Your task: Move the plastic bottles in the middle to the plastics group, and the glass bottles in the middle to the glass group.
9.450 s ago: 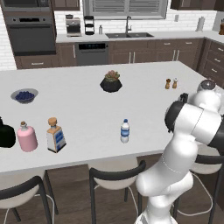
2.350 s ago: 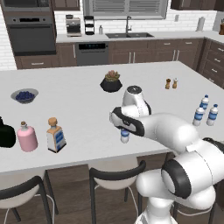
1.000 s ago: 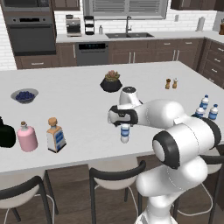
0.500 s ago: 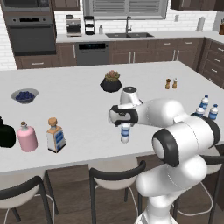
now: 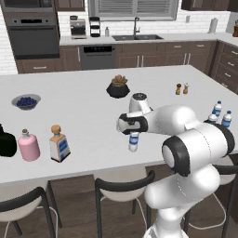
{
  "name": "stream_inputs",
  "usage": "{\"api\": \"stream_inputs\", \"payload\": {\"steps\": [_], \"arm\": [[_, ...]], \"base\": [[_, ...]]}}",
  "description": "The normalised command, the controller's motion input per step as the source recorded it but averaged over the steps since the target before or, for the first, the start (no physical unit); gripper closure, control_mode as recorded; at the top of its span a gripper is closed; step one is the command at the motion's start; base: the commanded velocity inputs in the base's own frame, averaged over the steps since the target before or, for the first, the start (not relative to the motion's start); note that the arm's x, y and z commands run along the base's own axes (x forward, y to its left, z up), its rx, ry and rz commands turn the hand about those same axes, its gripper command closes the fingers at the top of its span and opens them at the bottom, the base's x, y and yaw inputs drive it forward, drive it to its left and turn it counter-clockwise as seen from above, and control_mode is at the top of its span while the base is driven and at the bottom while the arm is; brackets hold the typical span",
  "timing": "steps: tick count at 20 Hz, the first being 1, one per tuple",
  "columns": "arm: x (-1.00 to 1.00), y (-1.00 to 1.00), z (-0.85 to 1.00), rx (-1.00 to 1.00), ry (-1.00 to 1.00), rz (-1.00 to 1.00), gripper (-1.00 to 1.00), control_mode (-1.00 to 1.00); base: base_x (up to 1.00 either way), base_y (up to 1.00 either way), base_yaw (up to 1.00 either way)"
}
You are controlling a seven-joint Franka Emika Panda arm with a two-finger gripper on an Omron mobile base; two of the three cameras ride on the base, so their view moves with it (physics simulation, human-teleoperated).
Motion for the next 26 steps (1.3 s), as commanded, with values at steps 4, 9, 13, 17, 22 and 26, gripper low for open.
{"api": "stream_inputs", "payload": {"steps": [4,9,13,17,22,26], "arm": [[-0.18,-0.2,-0.24,-0.04,-0.12,0.08,1.0,-1.0],[-0.2,-0.2,-0.1,-0.04,-0.1,0.08,1.0,-1.0],[-0.17,-0.22,0.51,0.0,0.04,0.01,1.0,-1.0],[-0.09,-0.49,0.54,0.0,0.18,0.0,1.0,-1.0],[-0.02,-0.66,0.37,-0.01,0.1,0.0,1.0,-1.0],[0.0,-0.76,0.16,-0.07,0.05,0.0,1.0,-1.0]], "base": [[0.0,0.0,0.0],[0.0,0.0,0.0],[0.0,0.0,0.0],[0.0,0.0,0.0],[0.0,0.0,0.0],[0.0,0.0,0.0]]}}
